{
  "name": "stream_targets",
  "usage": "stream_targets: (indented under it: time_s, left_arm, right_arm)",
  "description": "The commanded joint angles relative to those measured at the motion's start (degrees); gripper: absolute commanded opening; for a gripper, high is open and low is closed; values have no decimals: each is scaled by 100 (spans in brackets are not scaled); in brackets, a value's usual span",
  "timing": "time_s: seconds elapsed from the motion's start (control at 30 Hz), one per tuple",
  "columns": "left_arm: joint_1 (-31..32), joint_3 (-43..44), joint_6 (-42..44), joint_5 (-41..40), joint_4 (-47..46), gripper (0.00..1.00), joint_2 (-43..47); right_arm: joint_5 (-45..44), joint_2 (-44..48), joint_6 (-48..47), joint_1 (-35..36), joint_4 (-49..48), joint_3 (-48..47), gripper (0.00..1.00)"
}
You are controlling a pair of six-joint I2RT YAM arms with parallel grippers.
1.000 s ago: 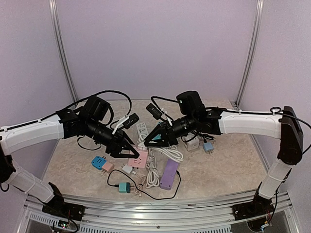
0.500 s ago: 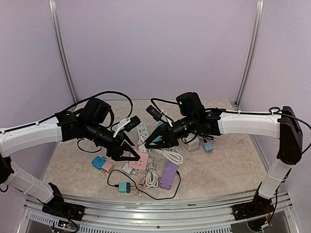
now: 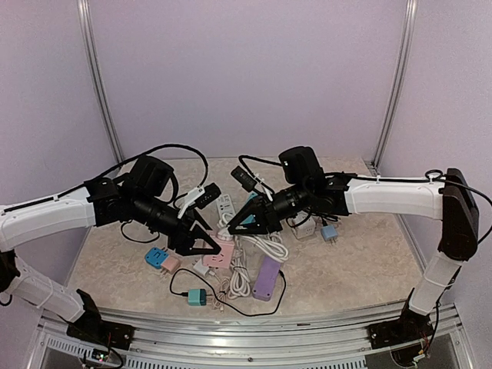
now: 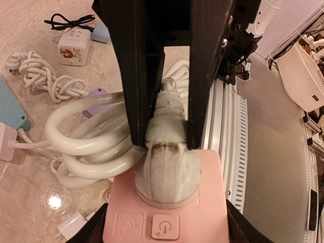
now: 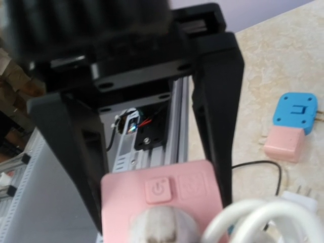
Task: Pull the plug off the socket
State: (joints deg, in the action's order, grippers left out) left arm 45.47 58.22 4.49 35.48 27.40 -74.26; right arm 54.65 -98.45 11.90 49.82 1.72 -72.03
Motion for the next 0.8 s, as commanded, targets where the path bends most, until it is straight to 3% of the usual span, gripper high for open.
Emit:
stream_targets:
  time_s: [0.0, 0.43, 0.77]
  left_arm:
    - [-351, 88, -39, 869, -934, 4, 153]
    - [-970, 91, -632, 1514, -1241, 4, -60]
    - [-477, 11, -159, 685, -1072, 4, 134]
  right_arm:
    - [-411, 199, -10, 162, 81, 48, 0]
    - [-816, 417, -238, 484, 365, 31, 0]
    - [-703, 313, 71, 356, 214, -31, 0]
